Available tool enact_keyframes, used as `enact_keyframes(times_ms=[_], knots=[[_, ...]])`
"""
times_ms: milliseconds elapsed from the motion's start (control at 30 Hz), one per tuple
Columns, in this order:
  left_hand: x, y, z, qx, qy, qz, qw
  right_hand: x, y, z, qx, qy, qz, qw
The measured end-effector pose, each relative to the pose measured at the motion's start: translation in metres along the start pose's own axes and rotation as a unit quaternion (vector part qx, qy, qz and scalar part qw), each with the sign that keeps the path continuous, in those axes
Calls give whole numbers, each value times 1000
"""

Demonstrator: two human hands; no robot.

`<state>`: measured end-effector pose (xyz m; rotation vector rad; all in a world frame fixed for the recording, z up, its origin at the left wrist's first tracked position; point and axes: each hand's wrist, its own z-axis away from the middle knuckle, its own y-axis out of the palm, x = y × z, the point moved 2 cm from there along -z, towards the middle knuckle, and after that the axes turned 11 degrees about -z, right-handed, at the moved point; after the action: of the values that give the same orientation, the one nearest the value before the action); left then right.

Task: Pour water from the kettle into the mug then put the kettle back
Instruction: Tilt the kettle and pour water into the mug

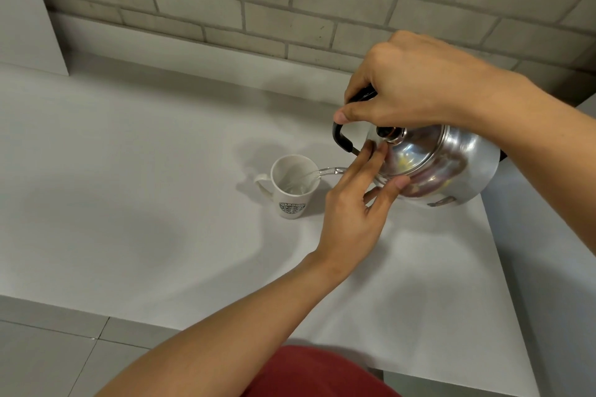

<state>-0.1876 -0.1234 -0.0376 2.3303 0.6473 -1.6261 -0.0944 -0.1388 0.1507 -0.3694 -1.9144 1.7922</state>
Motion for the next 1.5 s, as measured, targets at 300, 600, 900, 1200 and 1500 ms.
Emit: enact_keyframes(times_ms=[300,600,900,1200,1500], knots=[[-5,-3,0,-1,-9,7,1000,3,-1,-4,11,0,6,1000],[-9,-4,-1,-9,-12,10,1000,3,-3,-7,14,1,7,1000],[-10,-4,-1,-11,-10,4,1000,2,-2,-8,16,-2,11,1000],[-9,-3,0,-5,-15,4,1000,4,-2,-8,12,-4,19,1000],[-5,-6,2,19,-22,-11,1000,0,2,-5,-6,-16,17,1000]])
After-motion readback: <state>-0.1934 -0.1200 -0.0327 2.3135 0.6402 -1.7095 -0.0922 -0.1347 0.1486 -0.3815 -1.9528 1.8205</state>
